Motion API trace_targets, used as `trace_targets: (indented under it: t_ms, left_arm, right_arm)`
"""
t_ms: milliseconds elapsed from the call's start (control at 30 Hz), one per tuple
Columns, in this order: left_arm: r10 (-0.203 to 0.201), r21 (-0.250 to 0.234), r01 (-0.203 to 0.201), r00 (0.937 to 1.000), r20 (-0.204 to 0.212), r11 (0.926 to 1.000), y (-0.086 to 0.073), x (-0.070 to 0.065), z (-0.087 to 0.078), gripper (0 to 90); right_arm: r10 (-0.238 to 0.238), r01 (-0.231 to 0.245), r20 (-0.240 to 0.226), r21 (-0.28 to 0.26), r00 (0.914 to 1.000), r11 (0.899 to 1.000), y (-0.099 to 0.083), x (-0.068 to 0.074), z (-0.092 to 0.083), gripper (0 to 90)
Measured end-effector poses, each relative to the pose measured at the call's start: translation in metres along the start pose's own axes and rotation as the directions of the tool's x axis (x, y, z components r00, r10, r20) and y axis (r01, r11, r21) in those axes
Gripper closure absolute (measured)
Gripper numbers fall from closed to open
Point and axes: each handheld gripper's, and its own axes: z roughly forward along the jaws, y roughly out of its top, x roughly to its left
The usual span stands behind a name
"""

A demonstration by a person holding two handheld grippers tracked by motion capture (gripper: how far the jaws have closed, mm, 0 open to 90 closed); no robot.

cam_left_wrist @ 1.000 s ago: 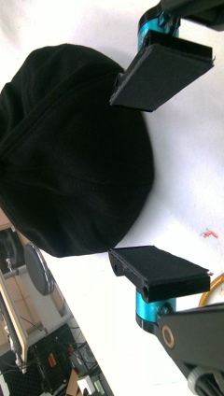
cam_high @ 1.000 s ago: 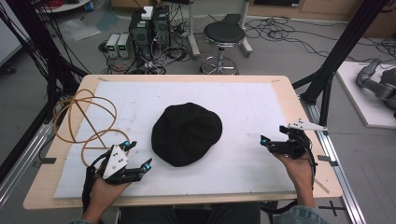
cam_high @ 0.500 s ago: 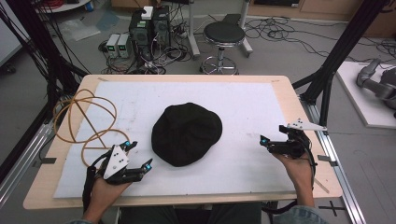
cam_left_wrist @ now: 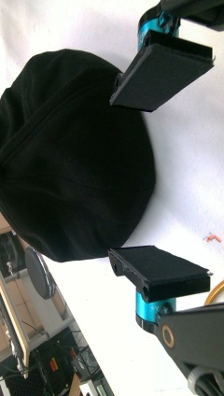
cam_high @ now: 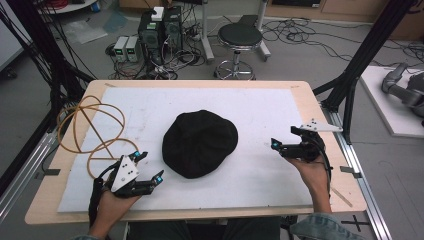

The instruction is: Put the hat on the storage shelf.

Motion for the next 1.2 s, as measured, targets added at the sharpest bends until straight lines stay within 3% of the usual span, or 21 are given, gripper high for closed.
trace_targets:
  t_ms: [167, 333, 500, 1033, 1167, 1200]
  left_arm:
    - [-0.001, -0.003, 0.002, 1.0, 0.005, 1.0, 0.0, 0.0, 0.0, 22.9]
    - [-0.002, -0.004, 0.002, 1.0, 0.006, 1.0, 0.0, 0.0, 0.0, 22.9]
    - [0.002, 0.002, -0.002, 1.0, 0.006, 1.0, 0.0, 0.0, 0.0, 22.9]
    - [-0.001, -0.003, 0.001, 1.0, 0.008, 1.0, -0.001, 0.0, 0.001, 22.9]
    - [-0.004, -0.005, 0.004, 1.0, 0.009, 1.0, -0.001, 0.0, 0.001, 22.9]
    - [-0.003, -0.004, 0.003, 1.0, 0.009, 1.0, -0.001, 0.0, 0.001, 22.9]
  right_arm:
    - [0.0, 0.0, -0.011, -0.008, 0.9999, 1.0, 0.008, 0.003, 0.005, 5.4]
    - [-0.027, 0.025, -0.054, -0.046, 0.9981, 0.999, 0.017, 0.004, 0.011, 5.5]
    - [-0.069, 0.05, -0.154, -0.122, 0.9857, 0.991, 0.027, 0.004, 0.015, 5.6]
    - [-0.154, 0.1, -0.24, -0.223, 0.9585, 0.97, 0.068, 0.022, 0.026, 5.5]
    - [-0.18, 0.118, -0.26, -0.238, 0.9485, 0.964, 0.079, 0.032, 0.032, 5.5]
    - [-0.185, 0.116, -0.278, -0.249, 0.9424, 0.962, 0.084, 0.038, 0.036, 5.5]
